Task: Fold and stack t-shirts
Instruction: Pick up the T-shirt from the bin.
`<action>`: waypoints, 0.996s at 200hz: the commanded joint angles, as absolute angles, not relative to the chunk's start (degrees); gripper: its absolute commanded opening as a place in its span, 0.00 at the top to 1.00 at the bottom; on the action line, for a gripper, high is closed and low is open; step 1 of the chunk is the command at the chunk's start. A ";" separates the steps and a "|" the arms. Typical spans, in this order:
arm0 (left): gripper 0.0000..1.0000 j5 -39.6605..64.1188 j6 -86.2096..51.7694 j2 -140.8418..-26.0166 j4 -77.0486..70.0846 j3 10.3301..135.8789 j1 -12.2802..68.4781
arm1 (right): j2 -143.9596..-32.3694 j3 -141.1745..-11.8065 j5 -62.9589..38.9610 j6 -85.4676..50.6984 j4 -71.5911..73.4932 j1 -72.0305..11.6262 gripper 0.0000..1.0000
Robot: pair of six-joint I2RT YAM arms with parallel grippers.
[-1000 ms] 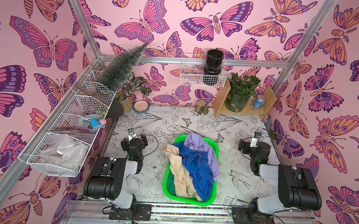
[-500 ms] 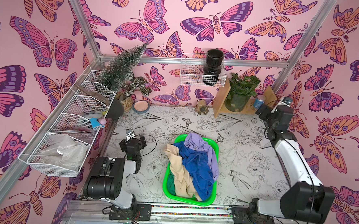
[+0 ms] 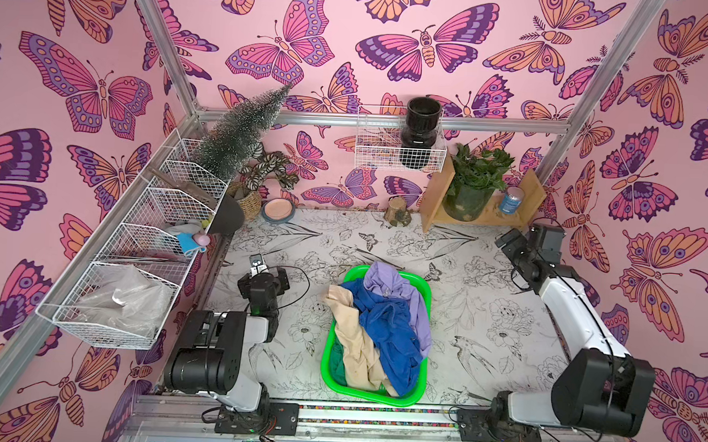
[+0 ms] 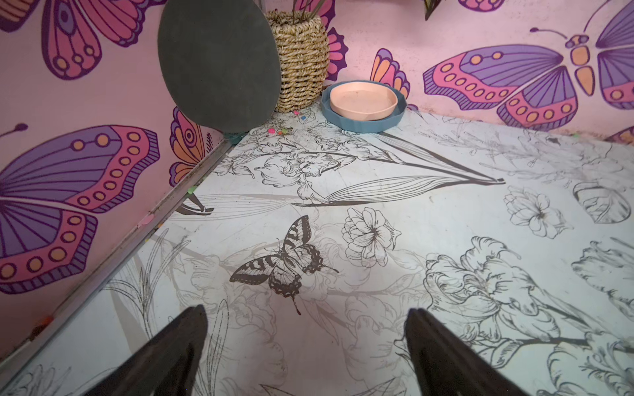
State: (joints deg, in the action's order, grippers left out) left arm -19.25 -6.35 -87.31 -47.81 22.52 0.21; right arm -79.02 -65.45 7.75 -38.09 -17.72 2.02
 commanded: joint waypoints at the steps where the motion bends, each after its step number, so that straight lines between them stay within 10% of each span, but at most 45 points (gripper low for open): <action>1: 0.13 -18.63 -3.74 -81.20 -27.94 31.84 1.88 | -76.23 -68.74 22.51 -30.53 -26.28 -3.07 0.01; 40: 0.00 -19.66 -15.19 -73.50 -11.38 43.31 9.35 | -78.05 -71.14 30.40 -29.46 -36.98 -9.58 0.01; 175: 0.07 -4.30 -37.04 -72.46 25.92 52.03 34.67 | -88.11 -76.60 34.69 -34.36 -53.27 -14.94 0.00; 199: 0.35 -3.95 -38.79 -69.65 29.92 52.05 34.98 | -89.35 -76.69 34.21 -34.32 -53.35 -14.94 0.00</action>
State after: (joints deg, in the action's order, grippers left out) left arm -5.13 -36.10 -72.36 21.28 50.85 34.65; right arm -87.77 -75.29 33.08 -33.19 -51.00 -14.68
